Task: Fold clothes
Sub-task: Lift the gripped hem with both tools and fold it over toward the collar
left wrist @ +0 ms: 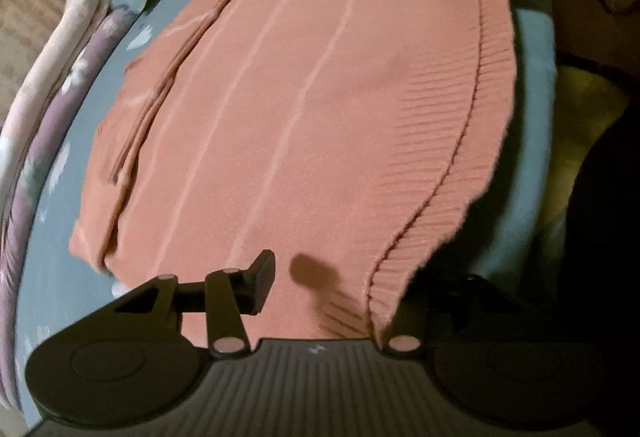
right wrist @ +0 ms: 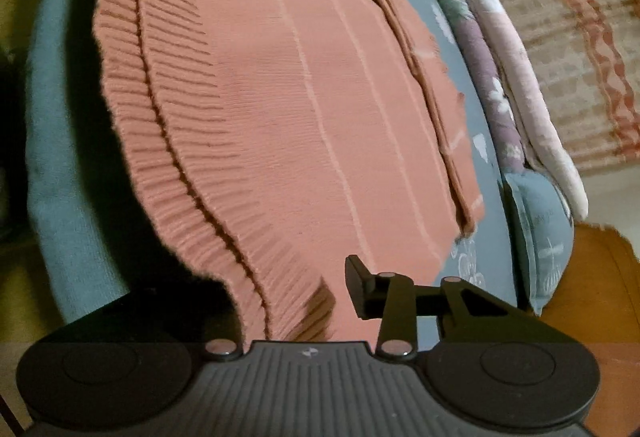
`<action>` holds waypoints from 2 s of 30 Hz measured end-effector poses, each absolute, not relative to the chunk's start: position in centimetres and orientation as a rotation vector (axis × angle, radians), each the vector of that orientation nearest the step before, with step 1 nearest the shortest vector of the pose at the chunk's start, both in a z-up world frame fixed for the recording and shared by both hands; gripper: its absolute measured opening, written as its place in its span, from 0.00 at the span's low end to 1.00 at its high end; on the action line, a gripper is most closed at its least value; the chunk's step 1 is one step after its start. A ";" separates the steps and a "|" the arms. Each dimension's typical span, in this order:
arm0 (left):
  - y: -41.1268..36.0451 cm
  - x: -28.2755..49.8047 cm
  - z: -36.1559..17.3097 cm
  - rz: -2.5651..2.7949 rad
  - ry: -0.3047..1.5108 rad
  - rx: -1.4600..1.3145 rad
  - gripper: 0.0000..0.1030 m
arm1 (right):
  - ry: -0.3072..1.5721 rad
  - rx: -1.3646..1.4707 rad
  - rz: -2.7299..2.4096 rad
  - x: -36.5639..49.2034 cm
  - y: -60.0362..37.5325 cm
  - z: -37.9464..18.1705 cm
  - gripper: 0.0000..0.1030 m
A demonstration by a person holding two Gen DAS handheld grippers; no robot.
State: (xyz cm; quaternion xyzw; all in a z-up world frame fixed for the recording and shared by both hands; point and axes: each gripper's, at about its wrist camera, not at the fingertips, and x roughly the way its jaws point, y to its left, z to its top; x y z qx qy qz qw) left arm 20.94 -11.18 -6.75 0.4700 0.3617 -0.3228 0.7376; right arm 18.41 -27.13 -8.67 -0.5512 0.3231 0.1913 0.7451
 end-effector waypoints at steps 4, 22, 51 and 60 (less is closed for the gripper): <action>-11.7 20.3 -7.4 -0.731 0.759 1.084 0.48 | 0.678 -1.276 0.430 18.4 -26.5 -9.4 0.45; -13.8 14.8 -11.9 -0.398 0.396 1.266 0.55 | 0.520 -1.331 0.185 15.3 -25.1 -12.1 0.45; -13.2 16.6 -8.5 -0.505 0.528 1.109 0.05 | 0.565 -1.361 0.249 15.8 -24.7 -10.5 0.10; -11.9 23.0 -3.4 -0.556 0.711 1.005 0.05 | 0.672 -1.239 0.410 22.1 -25.4 -3.5 0.11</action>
